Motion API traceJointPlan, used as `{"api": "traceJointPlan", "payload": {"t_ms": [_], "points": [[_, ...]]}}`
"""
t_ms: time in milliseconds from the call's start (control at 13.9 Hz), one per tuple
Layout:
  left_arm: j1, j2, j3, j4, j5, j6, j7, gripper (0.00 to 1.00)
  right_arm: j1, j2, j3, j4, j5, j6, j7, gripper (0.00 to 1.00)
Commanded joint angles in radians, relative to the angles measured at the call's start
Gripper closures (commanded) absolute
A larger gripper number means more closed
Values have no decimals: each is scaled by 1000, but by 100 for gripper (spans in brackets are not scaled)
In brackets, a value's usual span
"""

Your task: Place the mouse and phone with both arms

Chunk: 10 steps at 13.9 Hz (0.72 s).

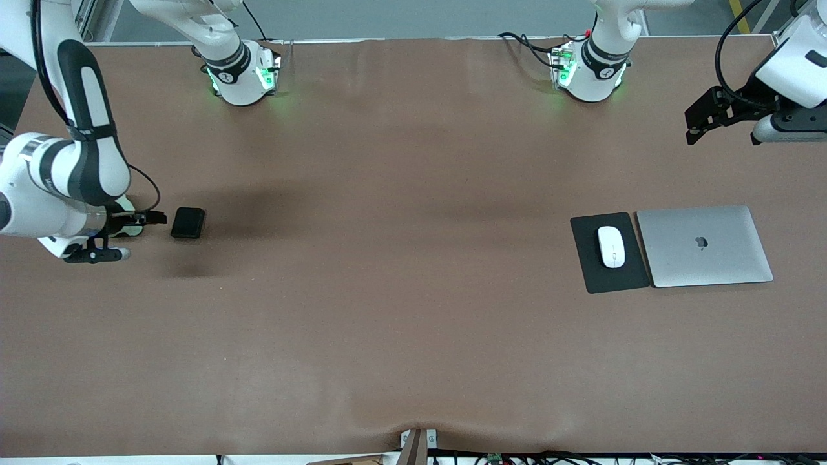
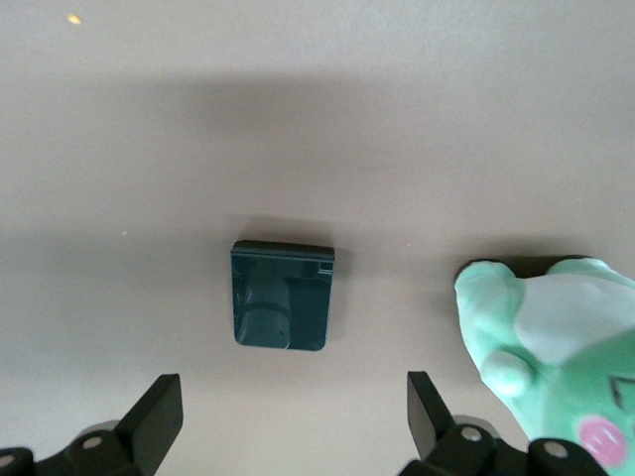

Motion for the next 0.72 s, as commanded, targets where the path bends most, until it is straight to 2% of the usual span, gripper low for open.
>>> {"api": "traceJointPlan", "payload": {"t_ms": [0, 144, 287, 431, 647], "points": [[4, -14, 5, 7, -23, -19, 18, 0, -4, -92, 15, 12, -22, -100, -18, 0], [4, -14, 5, 7, -23, -19, 15, 0, 34, -82, 23, 132, -23, -279, -61, 0], [4, -12, 5, 7, -23, -19, 15, 0, 40, -86, 24, 175, -22, -306, -65, 0], [4, -12, 5, 9, -24, -17, 13, 0, 66, -74, 26, 265, -28, -364, -113, 0], [4, -11, 7, 9, -23, -17, 15, 0, 77, -28, 24, 400, -94, -484, -144, 0]]}}
